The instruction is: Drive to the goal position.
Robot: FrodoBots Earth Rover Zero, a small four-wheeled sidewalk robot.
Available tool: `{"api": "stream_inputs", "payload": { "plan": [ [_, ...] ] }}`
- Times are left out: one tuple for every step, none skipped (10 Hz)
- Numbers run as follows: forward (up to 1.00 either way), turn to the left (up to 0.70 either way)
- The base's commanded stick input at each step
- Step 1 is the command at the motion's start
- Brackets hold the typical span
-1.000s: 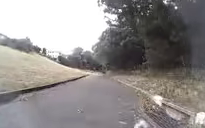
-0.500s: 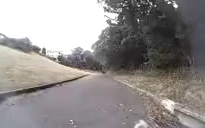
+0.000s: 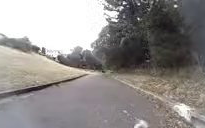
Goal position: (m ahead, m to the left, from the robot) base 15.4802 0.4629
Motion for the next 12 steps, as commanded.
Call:
{"api": "stream_inputs", "payload": {
  "plan": [
    [0.70, 0.00],
    [0.70, 0.00],
    [0.70, 0.00],
    [0.70, 0.00],
    [0.70, 0.00],
    [0.70, 0.00],
    [0.70, 0.00],
    [0.70, 0.00],
    [0.70, 0.00],
    [0.70, 0.00],
    [0.70, 0.00],
    [0.70, 0.00]
  ]
}}
